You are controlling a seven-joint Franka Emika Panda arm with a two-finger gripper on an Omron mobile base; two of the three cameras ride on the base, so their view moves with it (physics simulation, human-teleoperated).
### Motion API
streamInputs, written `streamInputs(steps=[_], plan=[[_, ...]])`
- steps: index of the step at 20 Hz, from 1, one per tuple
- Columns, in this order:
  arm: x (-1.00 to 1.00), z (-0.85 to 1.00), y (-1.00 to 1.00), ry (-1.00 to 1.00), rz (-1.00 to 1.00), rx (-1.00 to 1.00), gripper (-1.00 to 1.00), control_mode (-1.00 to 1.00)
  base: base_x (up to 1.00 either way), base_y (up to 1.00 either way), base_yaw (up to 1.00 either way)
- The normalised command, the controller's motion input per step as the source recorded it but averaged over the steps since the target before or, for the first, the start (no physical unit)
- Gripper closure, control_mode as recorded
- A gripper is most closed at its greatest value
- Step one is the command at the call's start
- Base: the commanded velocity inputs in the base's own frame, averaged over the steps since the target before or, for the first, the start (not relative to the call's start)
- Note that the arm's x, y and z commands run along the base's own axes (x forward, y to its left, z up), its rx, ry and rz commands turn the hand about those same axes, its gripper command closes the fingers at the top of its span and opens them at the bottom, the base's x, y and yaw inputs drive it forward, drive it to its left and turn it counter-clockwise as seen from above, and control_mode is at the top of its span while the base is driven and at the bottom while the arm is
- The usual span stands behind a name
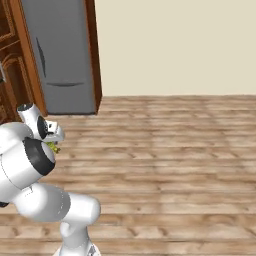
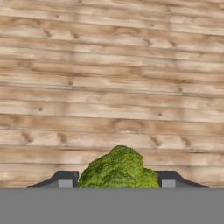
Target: Turn on the sink faucet. Then move the broccoli from the counter to the sink. Turn off the sink. Move the vegetable from the sink to the pot next to the stove. Finally move the pot to the rear left burner.
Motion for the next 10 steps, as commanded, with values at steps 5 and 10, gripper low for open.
streamInputs(steps=[5, 10], plan=[[0.00, 0.00, 0.00, 0.00, 0.00, 0.00, 1.00, 1.00, -0.05, 0.16, 0.43], [0.00, 0.00, 0.00, 0.00, 0.00, 0.00, 1.00, 1.00, -0.03, 0.14, 0.43]])
